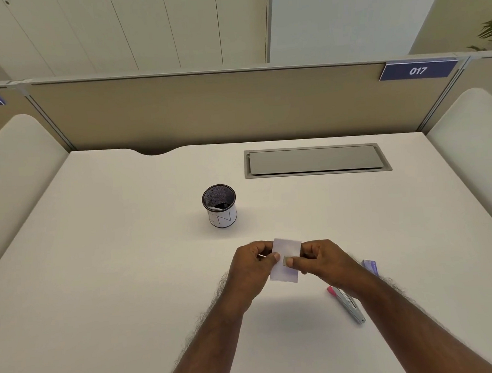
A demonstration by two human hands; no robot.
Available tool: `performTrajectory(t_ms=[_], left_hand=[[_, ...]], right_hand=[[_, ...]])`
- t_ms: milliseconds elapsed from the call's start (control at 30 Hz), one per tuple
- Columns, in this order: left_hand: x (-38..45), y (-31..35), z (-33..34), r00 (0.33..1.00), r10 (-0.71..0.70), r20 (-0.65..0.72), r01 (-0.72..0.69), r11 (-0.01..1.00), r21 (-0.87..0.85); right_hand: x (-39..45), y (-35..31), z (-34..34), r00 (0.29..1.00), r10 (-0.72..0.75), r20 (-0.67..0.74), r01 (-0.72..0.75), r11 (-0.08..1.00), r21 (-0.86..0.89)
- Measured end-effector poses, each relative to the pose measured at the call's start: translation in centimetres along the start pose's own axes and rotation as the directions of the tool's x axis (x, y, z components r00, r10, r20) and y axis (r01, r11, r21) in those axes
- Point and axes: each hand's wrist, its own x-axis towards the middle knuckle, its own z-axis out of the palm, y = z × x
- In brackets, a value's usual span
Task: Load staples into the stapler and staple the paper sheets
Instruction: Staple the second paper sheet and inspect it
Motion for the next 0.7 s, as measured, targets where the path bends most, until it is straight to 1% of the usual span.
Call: performTrajectory(t_ms=[67, 133, 233, 333, 367, 400, 500, 600, 700], left_hand=[[0.0, -0.2, -0.1, 1.000, -0.009, -0.018, 0.010, 0.999, 0.038], [0.0, -0.4, -0.2, 0.999, -0.032, -0.043, 0.034, 0.998, 0.050], [0.1, -0.7, -0.3, 0.991, -0.069, -0.114, 0.073, 0.997, 0.030], [0.2, -1.0, -0.8, 0.974, -0.104, -0.199, 0.105, 0.994, -0.008], [0.2, -1.1, -1.1, 0.968, -0.113, -0.223, 0.112, 0.994, -0.021], [0.3, -1.2, -1.3, 0.963, -0.121, -0.239, 0.115, 0.993, -0.038], [0.4, -1.4, -1.8, 0.953, -0.147, -0.265, 0.124, 0.987, -0.101], [0.6, -1.6, -1.9, 0.952, -0.172, -0.255, 0.126, 0.975, -0.184], [0.6, -1.5, -1.8, 0.962, -0.193, -0.196, 0.128, 0.945, -0.301]], right_hand=[[-0.1, 0.0, 0.1, 0.998, 0.011, 0.061, -0.009, 1.000, -0.022], [0.0, 0.3, 0.2, 0.996, 0.041, 0.074, -0.036, 0.997, -0.069], [0.2, 1.3, 0.4, 0.998, 0.057, -0.008, -0.057, 0.998, -0.009], [0.3, 3.2, 1.0, 0.983, 0.129, -0.128, -0.119, 0.990, 0.080], [0.4, 4.0, 1.3, 0.974, 0.149, -0.171, -0.138, 0.988, 0.073], [0.4, 4.9, 1.6, 0.962, 0.163, -0.219, -0.161, 0.987, 0.028], [0.2, 6.9, 3.0, 0.921, 0.161, -0.354, -0.250, 0.942, -0.223], [0.1, 8.5, 4.9, 0.920, 0.120, -0.373, -0.258, 0.902, -0.345], [0.1, 9.4, 6.9, 0.920, 0.106, -0.377, -0.294, 0.824, -0.485]])
